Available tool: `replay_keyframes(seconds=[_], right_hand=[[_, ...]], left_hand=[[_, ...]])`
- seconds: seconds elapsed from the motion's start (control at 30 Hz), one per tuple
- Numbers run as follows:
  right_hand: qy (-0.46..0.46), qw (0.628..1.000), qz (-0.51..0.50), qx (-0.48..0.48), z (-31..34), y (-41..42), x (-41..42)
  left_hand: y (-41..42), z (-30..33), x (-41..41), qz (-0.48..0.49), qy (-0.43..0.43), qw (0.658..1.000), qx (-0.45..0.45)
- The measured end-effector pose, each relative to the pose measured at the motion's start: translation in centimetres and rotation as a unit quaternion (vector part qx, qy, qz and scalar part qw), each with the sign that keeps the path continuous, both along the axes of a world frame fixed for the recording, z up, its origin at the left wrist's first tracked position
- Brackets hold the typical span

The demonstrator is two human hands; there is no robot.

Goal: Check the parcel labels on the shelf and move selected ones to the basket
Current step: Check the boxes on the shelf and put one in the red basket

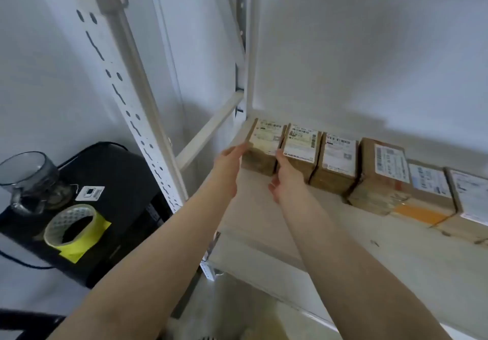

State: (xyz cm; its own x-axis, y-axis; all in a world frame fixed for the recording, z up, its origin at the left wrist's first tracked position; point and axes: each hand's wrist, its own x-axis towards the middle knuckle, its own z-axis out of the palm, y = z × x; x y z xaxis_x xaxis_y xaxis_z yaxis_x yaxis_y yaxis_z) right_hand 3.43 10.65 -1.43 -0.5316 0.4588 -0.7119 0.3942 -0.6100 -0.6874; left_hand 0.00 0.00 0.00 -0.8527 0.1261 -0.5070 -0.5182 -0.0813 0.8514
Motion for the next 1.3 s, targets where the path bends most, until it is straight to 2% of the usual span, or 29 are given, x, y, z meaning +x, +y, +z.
replay_keyframes(seconds=[0.13,0.3,0.43,0.6,0.87,0.97,1.1,1.3], right_hand=[[0.006,1.0,-0.013,-0.022,-0.6,-0.1,-1.6],[-0.005,1.0,-0.014,0.0,-0.8,-0.9,-2.8],[-0.005,1.0,-0.01,0.025,-1.1,-1.7,-3.1],[-0.007,0.999,0.003,0.035,-1.1,-3.1,-2.1],[0.08,0.995,0.019,0.056,-1.3,-4.2,0.0],[0.12,0.989,0.035,0.075,-1.1,-4.2,1.2],[0.186,0.974,0.071,0.107,-0.2,-3.8,2.6],[0.254,0.951,0.07,0.162,0.1,-1.8,3.5]], left_hand=[[1.1,-0.9,-3.1,-0.006,0.0,1.0,-0.026],[1.8,-2.5,-4.8,-0.024,0.019,0.999,-0.044],[1.4,-3.4,-5.0,0.0,0.042,0.997,-0.065],[-0.4,-3.9,-5.3,-0.009,0.035,0.996,-0.077],[-3.3,-3.0,-4.8,-0.053,-0.006,0.999,-0.011],[-4.2,-2.5,-4.3,-0.077,-0.01,0.996,0.053],[-4.3,-1.5,-2.8,-0.108,0.039,0.985,0.13],[-3.9,-0.4,-1.5,-0.15,0.091,0.968,0.179]])
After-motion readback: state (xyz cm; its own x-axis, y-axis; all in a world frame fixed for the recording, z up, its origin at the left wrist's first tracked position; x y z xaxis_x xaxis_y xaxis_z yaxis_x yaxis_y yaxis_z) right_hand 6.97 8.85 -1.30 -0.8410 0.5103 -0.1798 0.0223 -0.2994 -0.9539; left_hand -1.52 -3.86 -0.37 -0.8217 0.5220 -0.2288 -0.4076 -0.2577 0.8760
